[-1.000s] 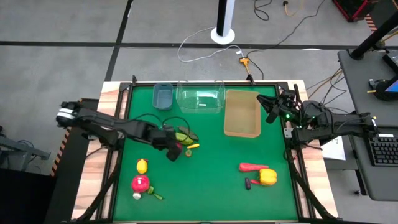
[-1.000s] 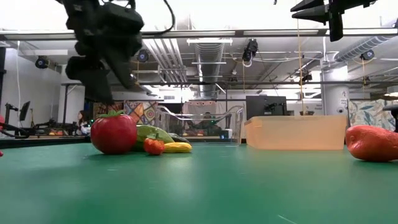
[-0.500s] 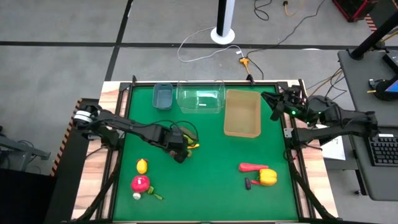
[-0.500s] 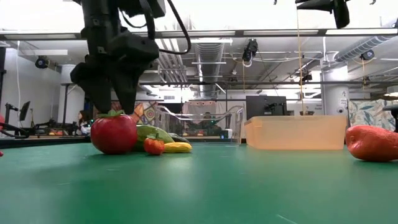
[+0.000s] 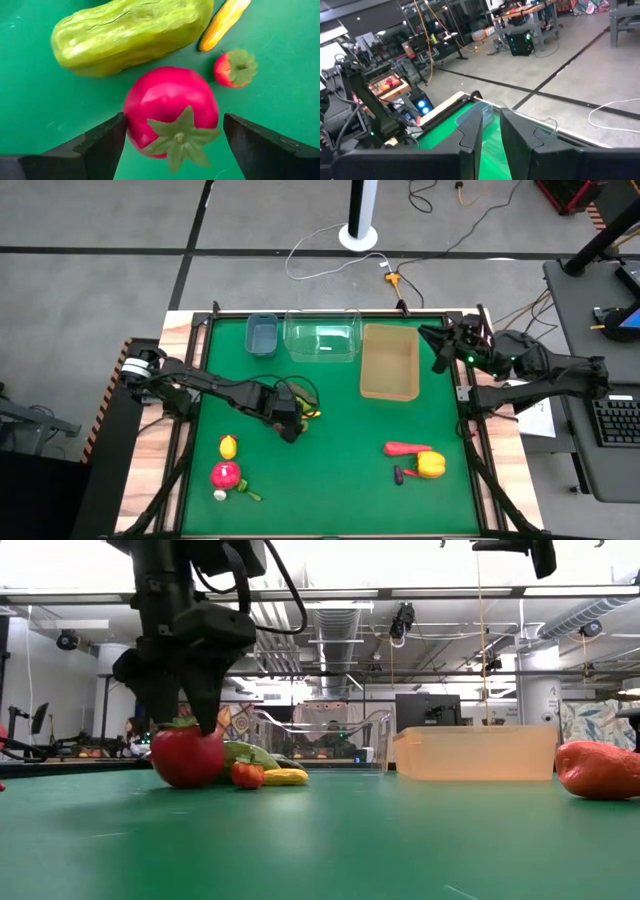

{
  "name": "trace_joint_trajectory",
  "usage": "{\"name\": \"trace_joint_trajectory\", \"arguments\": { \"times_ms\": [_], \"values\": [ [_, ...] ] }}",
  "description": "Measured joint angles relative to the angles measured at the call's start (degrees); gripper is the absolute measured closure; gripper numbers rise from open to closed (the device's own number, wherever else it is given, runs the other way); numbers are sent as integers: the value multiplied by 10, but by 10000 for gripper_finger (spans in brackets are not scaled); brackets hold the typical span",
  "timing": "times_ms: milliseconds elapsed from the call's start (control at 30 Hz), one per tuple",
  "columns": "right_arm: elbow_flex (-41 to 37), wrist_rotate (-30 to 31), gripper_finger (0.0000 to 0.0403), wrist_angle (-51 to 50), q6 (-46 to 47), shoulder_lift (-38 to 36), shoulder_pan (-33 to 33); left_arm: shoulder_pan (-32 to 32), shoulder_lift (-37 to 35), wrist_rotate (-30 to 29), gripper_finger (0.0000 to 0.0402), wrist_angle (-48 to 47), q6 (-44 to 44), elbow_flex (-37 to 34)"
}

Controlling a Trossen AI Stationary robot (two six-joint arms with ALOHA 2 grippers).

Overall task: Sort produce into baskets
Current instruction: Put the red tomato into the transparent bin

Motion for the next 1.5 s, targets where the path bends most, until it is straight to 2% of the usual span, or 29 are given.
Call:
{"name": "trace_joint_trajectory", "arguments": {
  "times_ms": [233,533,900,1033,1167,1333,1500],
  "values": [
    [0,-2,344,3,4,0,0,0,0,0,71,2,-23,-5],
    [0,-2,344,3,3,0,0,-1,33,-5,57,13,-7,-8],
    [0,0,344,3,-3,0,0,-3,19,8,123,-2,22,-3],
    [0,1,344,3,-4,0,0,-4,7,30,123,-59,57,26],
    [0,1,344,-1,-4,0,0,-4,-5,31,123,-129,130,76],
    [0,1,344,-4,-2,0,0,7,-29,-3,123,-183,204,135],
    [0,1,344,-5,5,0,0,38,-59,-54,124,-191,250,177]
  ]
}}
